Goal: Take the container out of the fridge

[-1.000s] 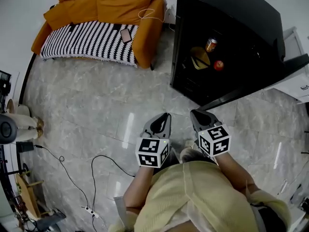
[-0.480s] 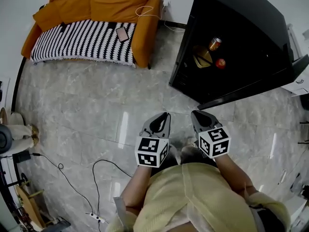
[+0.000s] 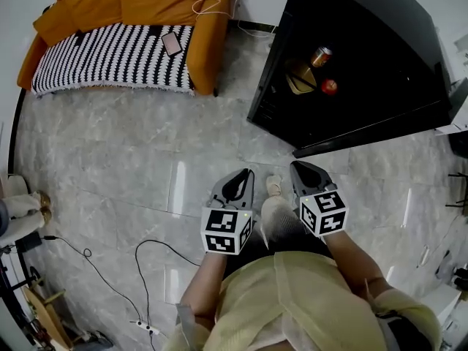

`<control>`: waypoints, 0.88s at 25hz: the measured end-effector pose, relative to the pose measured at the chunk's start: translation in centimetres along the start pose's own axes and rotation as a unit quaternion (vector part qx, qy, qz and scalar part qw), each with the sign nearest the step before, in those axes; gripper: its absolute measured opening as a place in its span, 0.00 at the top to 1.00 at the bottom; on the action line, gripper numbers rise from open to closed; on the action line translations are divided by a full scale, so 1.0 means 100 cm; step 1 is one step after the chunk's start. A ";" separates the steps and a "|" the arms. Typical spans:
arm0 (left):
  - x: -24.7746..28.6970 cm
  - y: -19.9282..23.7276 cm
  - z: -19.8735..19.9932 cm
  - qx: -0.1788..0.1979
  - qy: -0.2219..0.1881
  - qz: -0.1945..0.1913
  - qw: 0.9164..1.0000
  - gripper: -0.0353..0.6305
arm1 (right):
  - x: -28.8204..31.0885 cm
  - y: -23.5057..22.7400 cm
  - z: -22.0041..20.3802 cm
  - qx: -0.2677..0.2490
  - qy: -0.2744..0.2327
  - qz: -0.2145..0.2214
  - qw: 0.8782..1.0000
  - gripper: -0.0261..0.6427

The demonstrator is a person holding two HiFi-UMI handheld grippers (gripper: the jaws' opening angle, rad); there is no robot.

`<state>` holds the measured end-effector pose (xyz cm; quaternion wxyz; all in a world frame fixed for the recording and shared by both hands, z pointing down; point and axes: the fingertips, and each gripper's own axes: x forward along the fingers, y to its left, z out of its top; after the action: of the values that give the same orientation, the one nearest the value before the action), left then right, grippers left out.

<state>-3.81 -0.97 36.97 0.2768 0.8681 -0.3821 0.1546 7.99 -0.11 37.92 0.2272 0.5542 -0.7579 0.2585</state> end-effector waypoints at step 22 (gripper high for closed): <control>0.082 0.014 -0.017 -0.049 -0.004 0.062 0.997 0.89 | 0.094 -0.089 0.004 -0.056 0.014 0.005 0.998 0.92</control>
<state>0.46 -5.47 42.77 0.3072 0.8289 -0.4432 0.1487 13.83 -9.41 44.75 0.2672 0.5330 -0.7707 0.2247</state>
